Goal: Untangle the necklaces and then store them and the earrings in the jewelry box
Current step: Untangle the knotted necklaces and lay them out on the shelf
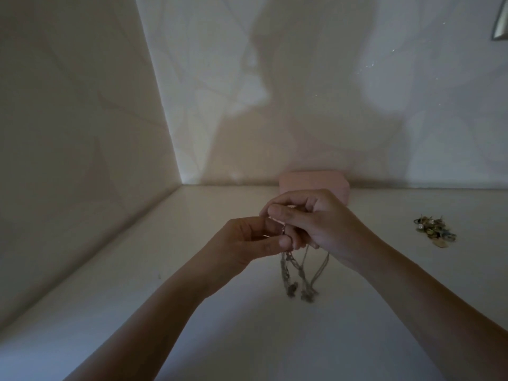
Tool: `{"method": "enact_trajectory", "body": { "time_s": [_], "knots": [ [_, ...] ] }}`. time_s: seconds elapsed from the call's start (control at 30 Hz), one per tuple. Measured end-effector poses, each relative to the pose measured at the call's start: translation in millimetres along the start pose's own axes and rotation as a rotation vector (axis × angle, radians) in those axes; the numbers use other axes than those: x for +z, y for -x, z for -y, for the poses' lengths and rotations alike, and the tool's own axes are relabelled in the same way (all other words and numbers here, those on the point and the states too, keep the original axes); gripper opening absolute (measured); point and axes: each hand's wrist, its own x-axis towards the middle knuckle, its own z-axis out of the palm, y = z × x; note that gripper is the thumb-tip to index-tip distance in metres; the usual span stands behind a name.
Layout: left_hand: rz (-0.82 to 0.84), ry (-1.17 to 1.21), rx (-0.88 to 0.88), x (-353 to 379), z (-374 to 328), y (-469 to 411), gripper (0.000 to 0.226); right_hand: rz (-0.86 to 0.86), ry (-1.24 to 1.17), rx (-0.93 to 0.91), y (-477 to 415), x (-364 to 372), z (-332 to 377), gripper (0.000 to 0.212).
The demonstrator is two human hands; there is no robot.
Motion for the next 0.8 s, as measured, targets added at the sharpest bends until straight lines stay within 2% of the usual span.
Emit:
{"method": "enact_trajectory", "body": {
  "time_s": [0.1, 0.2, 0.27, 0.37, 0.43, 0.5, 0.57, 0.63, 0.73, 0.8],
  "knots": [
    [-0.040, 0.037, -0.030, 0, 2, 0, 0.017, -0.010, -0.055, 0.020, 0, -3, 3, 0.014],
    [-0.073, 0.138, -0.048, 0, 1, 0, 0.008, 0.004, -0.043, 0.057, 0, -10, 1, 0.015],
    [-0.140, 0.162, -0.068, -1, 0, 0, 0.019, 0.028, 0.023, 0.098, -2, -15, -2, 0.016],
    [-0.266, 0.101, -0.112, -2, 2, -3, 0.040, 0.072, 0.218, 0.161, -4, -16, -9, 0.030],
    [-0.332, 0.144, -0.125, -2, -1, -4, 0.031, -0.012, 0.372, 0.135, -7, -13, -14, 0.026],
    [-0.332, 0.309, -0.134, 0, -6, -4, 0.029, -0.162, 0.419, 0.096, -9, -13, -16, 0.017],
    [-0.313, 0.500, -0.136, 2, -11, -5, 0.033, -0.267, 0.270, 0.126, -10, -14, -14, 0.010],
    [-0.296, 0.591, -0.135, 2, -15, -4, 0.034, -0.292, 0.075, 0.183, -10, -15, -11, 0.015],
    [-0.297, 0.503, -0.186, -2, -18, -1, 0.025, -0.319, -0.069, 0.237, -10, -15, -10, 0.031],
    [-0.304, 0.413, -0.230, -6, -17, 0, 0.024, -0.346, -0.096, 0.257, -10, -17, -10, 0.034]
  ]
}}
